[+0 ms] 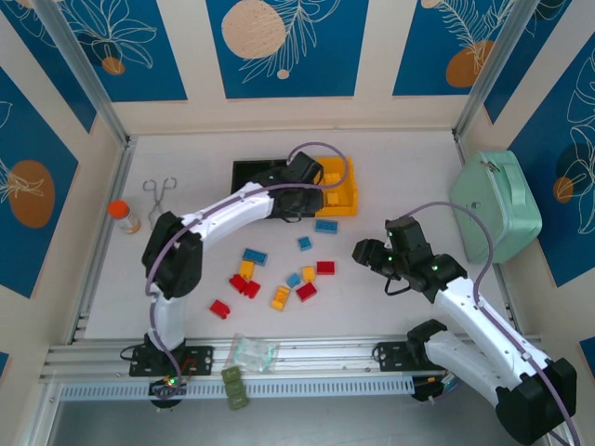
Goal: Sort the legos into containers by color
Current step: Place the lego in the container.
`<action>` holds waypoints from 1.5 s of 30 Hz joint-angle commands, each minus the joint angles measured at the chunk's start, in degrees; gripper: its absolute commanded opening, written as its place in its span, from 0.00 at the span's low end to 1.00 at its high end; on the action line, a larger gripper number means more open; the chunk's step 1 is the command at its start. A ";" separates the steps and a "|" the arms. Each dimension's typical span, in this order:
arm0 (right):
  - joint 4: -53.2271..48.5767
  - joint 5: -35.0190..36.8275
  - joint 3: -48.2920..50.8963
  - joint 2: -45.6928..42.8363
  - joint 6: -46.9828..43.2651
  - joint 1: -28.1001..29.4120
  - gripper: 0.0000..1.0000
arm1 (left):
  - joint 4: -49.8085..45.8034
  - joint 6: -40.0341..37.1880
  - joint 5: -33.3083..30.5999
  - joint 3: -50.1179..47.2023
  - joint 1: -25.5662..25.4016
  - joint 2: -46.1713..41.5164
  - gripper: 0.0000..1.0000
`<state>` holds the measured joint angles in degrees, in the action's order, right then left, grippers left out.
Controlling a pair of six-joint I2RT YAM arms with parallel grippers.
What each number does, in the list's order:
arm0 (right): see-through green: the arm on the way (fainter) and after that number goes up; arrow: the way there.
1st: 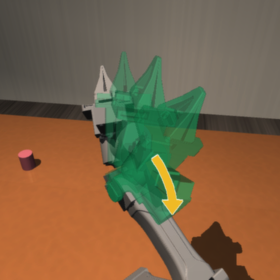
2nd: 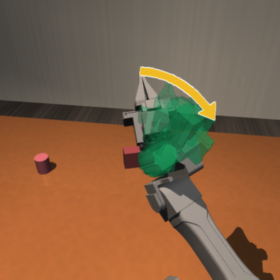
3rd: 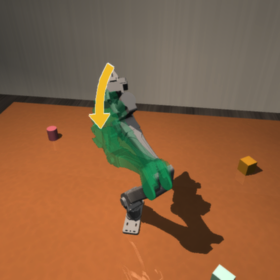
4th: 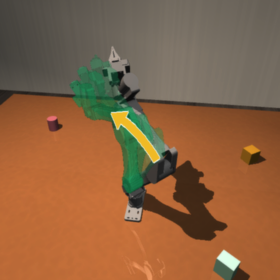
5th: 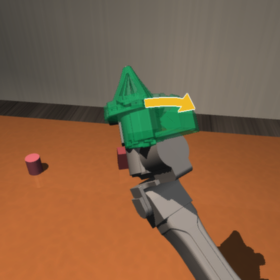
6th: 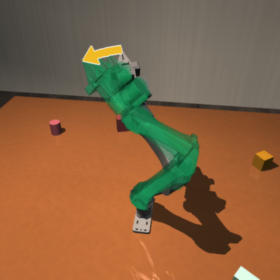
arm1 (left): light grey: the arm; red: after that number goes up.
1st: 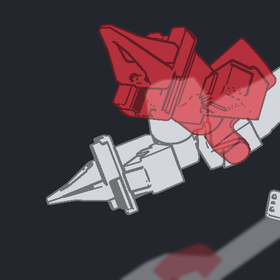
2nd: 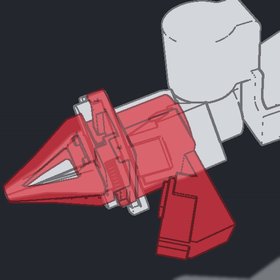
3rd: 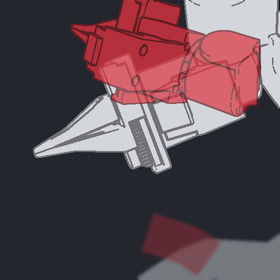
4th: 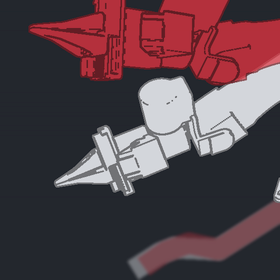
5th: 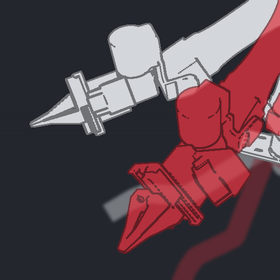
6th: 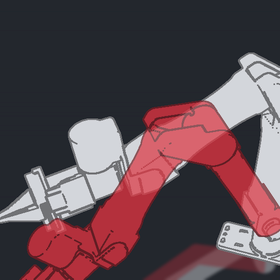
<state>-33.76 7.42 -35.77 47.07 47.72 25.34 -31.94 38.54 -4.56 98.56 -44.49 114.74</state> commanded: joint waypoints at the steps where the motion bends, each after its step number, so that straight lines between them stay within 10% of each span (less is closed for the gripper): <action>1: -1.71 -0.93 0.85 -2.00 1.41 -0.38 0.56 | -4.96 -2.39 1.68 7.44 -0.98 4.45 0.30; 20: -4.76 -3.28 2.28 -7.14 0.69 -4.82 0.56 | -9.94 -4.19 6.41 37.86 -1.50 27.61 0.33; 37: -5.07 -5.45 2.64 -8.05 -0.26 -6.97 0.56 | -10.13 -4.85 5.43 39.06 -1.38 26.75 0.53; 45: -4.60 -5.42 1.60 -6.47 -0.35 -5.18 0.57 | -1.99 -5.87 6.99 19.99 -1.92 11.29 0.53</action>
<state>-38.20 3.53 -33.89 40.05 48.05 19.25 -37.98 33.98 0.91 123.22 -45.65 134.37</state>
